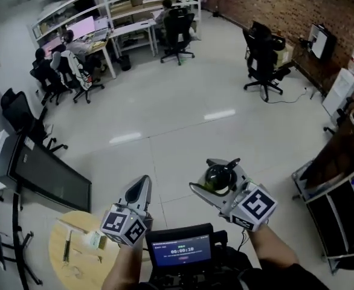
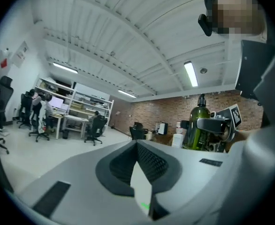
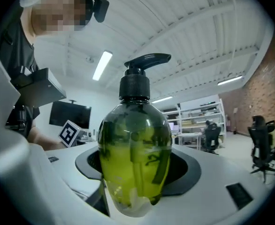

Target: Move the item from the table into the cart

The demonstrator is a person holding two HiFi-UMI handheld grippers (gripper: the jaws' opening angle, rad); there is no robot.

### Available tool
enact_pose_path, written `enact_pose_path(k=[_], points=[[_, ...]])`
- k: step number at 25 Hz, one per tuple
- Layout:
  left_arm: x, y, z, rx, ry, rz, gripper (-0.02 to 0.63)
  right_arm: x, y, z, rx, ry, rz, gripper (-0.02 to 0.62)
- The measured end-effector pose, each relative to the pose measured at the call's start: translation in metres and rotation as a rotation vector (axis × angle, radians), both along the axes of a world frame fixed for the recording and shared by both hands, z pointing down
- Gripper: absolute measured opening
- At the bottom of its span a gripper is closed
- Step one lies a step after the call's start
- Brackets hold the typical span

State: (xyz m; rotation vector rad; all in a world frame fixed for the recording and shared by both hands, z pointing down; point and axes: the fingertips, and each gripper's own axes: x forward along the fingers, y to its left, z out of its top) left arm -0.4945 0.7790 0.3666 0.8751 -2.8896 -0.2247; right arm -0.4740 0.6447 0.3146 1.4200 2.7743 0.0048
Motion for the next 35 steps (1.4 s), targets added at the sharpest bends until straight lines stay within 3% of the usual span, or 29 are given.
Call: enact_pose_path(k=[2,6,14,16,18,20,25,29,35], points=[[-0.033,-0.077,-0.002,0.004,-0.008,0.089,-0.015,-0.02,-0.079,0.0,0.003,0.003,0.098,0.273],[-0.079,-0.174,0.004,0.007,-0.008,0.283,-0.015,-0.045,-0.174,0.009,-0.005,0.007,0.297,0.273],[-0.188,-0.43,0.014,-0.018,0.003,0.719,-0.017,-0.104,-0.402,0.008,-0.057,0.009,0.754,0.272],[-0.2,-0.483,0.011,-0.032,-0.026,0.828,-0.017,-0.106,-0.449,0.009,-0.091,0.01,0.87,0.273],[-0.205,-0.537,0.009,-0.069,-0.103,0.926,-0.017,-0.103,-0.501,0.012,-0.095,0.011,0.985,0.272],[-0.195,-0.596,0.012,-0.086,-0.144,1.03,-0.015,-0.087,-0.555,0.016,-0.1,0.01,1.092,0.273],[-0.127,-0.758,0.015,-0.053,-0.136,1.293,-0.017,-0.003,-0.689,0.016,-0.095,-0.002,1.358,0.272],[-0.058,-0.889,0.005,-0.023,-0.154,1.425,-0.017,0.064,-0.793,0.012,-0.085,-0.012,1.506,0.272],[0.041,-1.066,-0.026,0.019,-0.162,1.579,-0.015,0.165,-0.94,0.003,-0.097,-0.025,1.647,0.272]])
